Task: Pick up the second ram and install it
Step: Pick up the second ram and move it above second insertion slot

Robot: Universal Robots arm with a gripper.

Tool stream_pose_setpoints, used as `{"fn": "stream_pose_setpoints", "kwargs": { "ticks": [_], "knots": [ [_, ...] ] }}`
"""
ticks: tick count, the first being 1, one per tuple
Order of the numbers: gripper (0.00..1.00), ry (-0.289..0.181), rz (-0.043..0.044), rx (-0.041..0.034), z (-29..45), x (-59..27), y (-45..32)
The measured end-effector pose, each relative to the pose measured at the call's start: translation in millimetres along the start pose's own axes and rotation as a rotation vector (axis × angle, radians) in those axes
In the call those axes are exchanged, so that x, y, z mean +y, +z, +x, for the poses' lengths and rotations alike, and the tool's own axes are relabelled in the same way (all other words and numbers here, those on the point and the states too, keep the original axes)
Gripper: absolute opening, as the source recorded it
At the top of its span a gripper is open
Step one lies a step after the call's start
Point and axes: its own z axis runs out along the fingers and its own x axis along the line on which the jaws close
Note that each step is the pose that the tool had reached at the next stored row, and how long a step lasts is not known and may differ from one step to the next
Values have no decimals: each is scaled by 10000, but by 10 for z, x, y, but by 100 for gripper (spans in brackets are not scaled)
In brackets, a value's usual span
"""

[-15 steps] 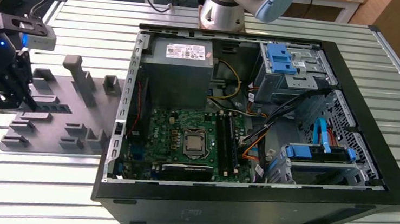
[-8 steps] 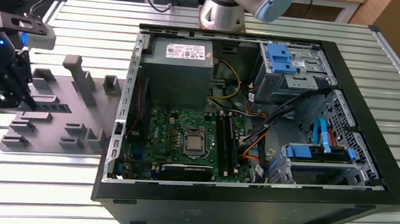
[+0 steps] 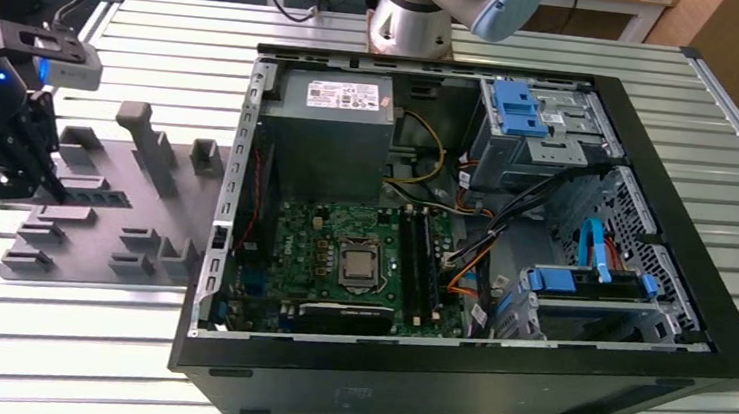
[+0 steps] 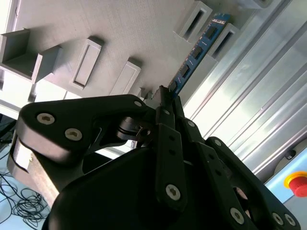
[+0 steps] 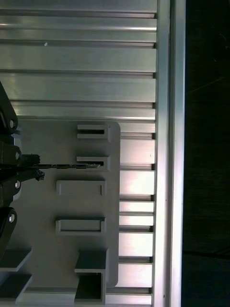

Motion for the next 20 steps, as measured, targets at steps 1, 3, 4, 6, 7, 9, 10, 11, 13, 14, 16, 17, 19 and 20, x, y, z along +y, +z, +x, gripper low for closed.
{"fn": "stream_pose_setpoints", "kwargs": {
  "ticks": [1, 3, 4, 6, 7, 9, 10, 11, 13, 14, 16, 17, 19, 20],
  "knots": [
    [14, 0, 0, 0, 0, 0, -2],
    [14, 0, 0, 0, 0, 0, -6],
    [14, 0, 0, 0, 0, 0, -8],
    [14, 1, 0, 0, 0, 0, -12],
    [14, 0, 0, 0, 0, 0, -15],
    [14, 0, -1, 0, 0, 0, -22],
    [14, 0, -1, 1, 0, 0, -26],
    [14, 0, 0, 0, 0, 0, -30],
    [14, 0, 0, 0, 0, 0, -36],
    [14, 0, 0, 0, 0, -1, -40],
    [14, 0, 1, 0, 0, -1, -48],
    [14, 0, 1, 0, 0, -1, -51],
    [14, 0, 0, 0, 0, -1, -59],
    [14, 1, 0, 0, 0, -1, -63]
  ]
}}
